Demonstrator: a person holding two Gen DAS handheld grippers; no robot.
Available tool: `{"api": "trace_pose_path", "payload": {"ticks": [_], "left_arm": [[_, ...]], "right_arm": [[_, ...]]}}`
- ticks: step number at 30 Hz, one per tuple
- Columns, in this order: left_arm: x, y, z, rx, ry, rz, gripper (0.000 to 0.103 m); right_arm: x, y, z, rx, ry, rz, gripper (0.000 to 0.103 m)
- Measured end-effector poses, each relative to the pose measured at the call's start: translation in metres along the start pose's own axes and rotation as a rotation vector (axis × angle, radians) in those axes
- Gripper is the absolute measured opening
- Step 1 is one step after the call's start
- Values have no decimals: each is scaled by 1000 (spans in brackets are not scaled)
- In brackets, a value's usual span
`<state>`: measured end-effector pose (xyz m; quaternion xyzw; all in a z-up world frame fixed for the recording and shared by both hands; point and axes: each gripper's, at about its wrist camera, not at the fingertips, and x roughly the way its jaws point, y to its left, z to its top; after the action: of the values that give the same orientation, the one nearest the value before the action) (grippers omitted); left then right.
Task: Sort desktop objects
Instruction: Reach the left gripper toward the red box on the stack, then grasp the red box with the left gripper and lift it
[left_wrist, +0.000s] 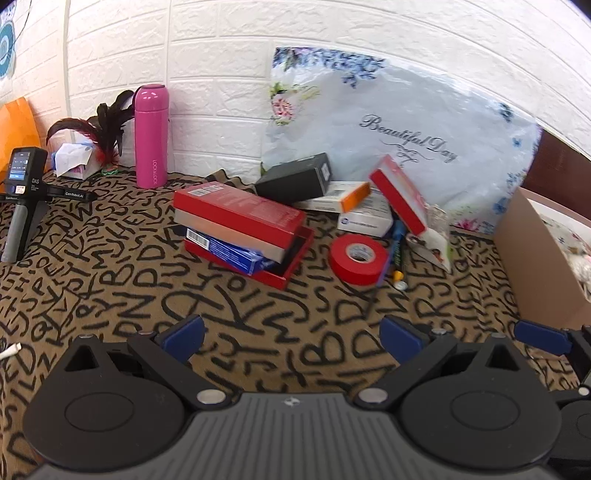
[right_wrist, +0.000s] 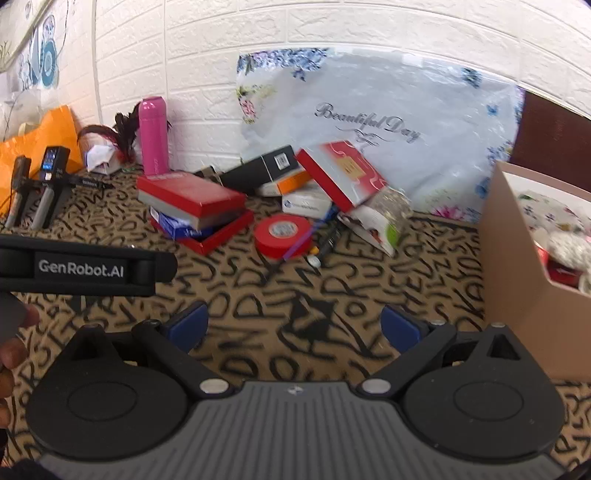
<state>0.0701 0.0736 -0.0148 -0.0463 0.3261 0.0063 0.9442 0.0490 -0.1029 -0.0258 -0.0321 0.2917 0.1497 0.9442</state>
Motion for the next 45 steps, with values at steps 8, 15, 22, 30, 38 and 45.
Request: {"api": "trace_pose_path", "payload": {"ticks": [8, 15, 22, 30, 38, 45], "left_arm": [[36, 27, 24, -13, 35, 16, 103], [67, 57, 52, -29, 47, 9, 103], [95, 98, 91, -46, 9, 49, 102], [132, 116, 110, -48, 67, -74, 87], [146, 118, 110, -93, 109, -192, 71], [130, 114, 103, -109, 99, -168, 65]], "right_arm": [[44, 20, 24, -43, 2, 51, 98], [82, 40, 41, -69, 3, 114, 98], [118, 51, 62, -77, -28, 171, 97], [153, 62, 74, -72, -30, 241, 96], [174, 68, 79, -53, -2, 305, 77], [166, 62, 76, -25, 17, 307, 65]]}}
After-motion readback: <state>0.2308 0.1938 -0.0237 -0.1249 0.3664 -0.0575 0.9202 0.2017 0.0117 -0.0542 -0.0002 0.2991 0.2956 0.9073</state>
